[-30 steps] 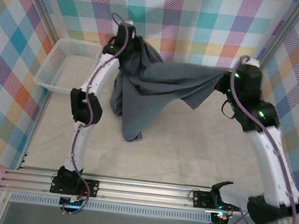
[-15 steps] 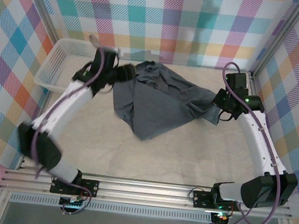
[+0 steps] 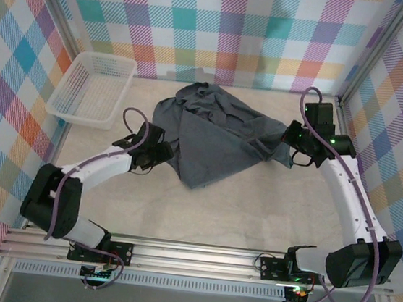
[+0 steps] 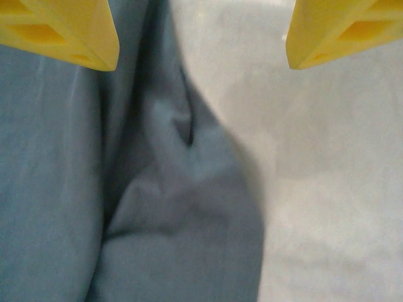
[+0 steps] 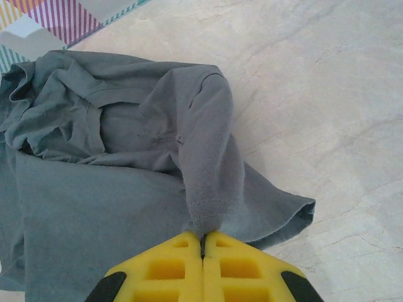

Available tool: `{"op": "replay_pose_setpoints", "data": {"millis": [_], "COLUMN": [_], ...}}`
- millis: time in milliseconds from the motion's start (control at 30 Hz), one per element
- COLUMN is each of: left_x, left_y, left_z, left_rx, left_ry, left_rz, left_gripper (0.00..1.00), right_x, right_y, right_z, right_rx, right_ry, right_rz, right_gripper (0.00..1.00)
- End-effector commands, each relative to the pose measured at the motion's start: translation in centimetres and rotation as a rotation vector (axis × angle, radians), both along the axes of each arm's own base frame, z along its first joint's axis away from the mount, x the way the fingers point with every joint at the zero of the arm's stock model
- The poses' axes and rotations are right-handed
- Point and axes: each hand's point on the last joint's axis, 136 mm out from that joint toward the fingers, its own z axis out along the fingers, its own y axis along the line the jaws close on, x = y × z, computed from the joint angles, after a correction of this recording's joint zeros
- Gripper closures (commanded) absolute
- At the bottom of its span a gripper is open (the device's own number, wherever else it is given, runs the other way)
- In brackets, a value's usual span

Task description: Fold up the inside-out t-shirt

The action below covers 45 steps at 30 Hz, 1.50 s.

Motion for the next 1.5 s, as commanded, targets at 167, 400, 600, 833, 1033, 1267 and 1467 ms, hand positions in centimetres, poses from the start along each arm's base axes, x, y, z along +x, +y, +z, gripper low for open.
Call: {"op": "replay_pose_setpoints", "data": {"millis": [167, 400, 600, 833, 1033, 1267, 1467], "left_x": [6.7, 8.7, 7.2, 4.4, 7.5, 16.9, 22.2], "left_y": [0.7, -0.2, 0.8, 2.9, 2.5, 0.6, -1.2], "left_z": [-2.7, 0.0, 15.2, 33.2, 35.9, 24.0, 11.7], "left_rx": [0.019, -0.065, -0.051, -0.073, -0.025, 0.060, 0.051], "left_ry": [-0.061, -0.126, -0.327, -0.703, -0.732, -0.488, -0.351], "left_rz": [0.068, 0.043, -0.007, 0.012, 0.015, -0.021, -0.056], "left_gripper": [0.30, 1.00, 1.00, 1.00, 1.00, 1.00, 0.88], "right_x": [-0.3, -1.0, -3.8, -8.2, -7.3, -1.7, 1.0], "right_y": [-0.3, -0.2, -0.7, -1.7, -6.4, -7.4, -6.1], "right_z": [1.9, 3.0, 11.1, 23.6, 23.7, 13.4, 5.6], "right_rx": [0.010, 0.032, 0.087, 0.085, -0.192, -0.366, -0.294], "right_ry": [-0.057, -0.079, -0.291, -0.675, -0.577, -0.242, -0.111], "right_rz": [-0.003, -0.004, -0.014, 0.016, -0.161, -0.156, -0.122], "right_gripper": [1.00, 1.00, 1.00, 1.00, 1.00, 1.00, 1.00]}}
